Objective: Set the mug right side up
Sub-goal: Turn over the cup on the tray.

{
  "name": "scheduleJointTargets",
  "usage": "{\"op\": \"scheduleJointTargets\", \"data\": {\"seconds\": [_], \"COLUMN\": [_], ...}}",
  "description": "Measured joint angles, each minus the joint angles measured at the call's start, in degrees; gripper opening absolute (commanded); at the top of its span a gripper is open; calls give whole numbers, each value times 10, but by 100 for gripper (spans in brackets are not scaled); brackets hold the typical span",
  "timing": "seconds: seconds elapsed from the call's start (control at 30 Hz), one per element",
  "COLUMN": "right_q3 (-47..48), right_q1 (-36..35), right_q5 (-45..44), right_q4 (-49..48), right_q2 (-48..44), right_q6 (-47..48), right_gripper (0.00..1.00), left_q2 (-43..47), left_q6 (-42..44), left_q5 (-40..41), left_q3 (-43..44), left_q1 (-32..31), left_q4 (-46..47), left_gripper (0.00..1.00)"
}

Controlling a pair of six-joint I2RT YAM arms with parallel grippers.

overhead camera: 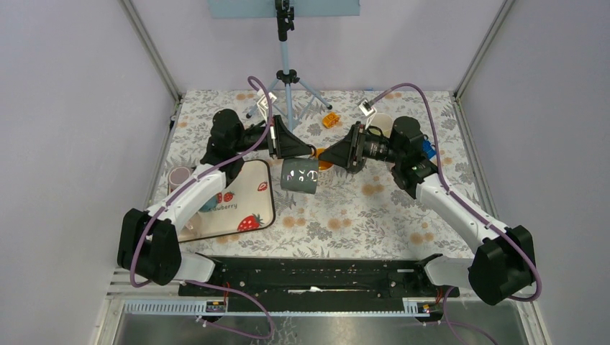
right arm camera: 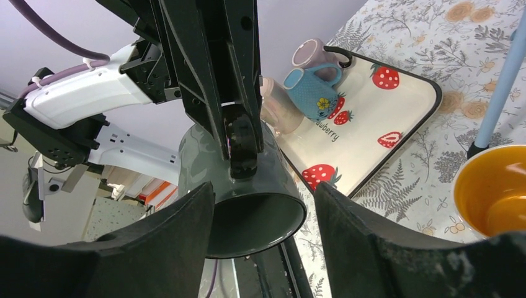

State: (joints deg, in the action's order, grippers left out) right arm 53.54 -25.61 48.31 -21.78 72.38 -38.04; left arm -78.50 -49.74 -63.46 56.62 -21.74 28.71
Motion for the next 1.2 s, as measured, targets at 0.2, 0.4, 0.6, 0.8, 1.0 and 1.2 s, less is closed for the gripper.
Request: {"op": "scheduleJointTargets", "data": {"seconds": [0.2, 0.4, 0.6, 0.8, 1.0, 1.2], "right_q3": [1, 3, 3, 3, 3, 3], "right_q1": [-3, -8, -12, -16, -19, -19], "right_q5": [8, 9, 9, 9, 12, 17], "right_q4": [-7, -21, -24, -33, -41, -44], "right_q2": [0, 0, 0, 0, 5, 8], "right_q6": [-11, -24, -32, -39, -44, -47], "right_gripper": [56, 45, 36, 32, 17, 0], "left_q2": [0, -2, -4, -4, -4, -5], "left_q6": [-3, -2, -2, -2, -3, -16], "left_q5": [-7, -9, -10, -11, -14, -17], "left_q3": [0, 0, 0, 0, -5, -11], "left_q1": [-11, -17, -19, -22, -23, -22], "left_q4": [14, 14, 14, 14, 19, 33], "left_gripper": [0, 0, 0, 0, 0, 0]}}
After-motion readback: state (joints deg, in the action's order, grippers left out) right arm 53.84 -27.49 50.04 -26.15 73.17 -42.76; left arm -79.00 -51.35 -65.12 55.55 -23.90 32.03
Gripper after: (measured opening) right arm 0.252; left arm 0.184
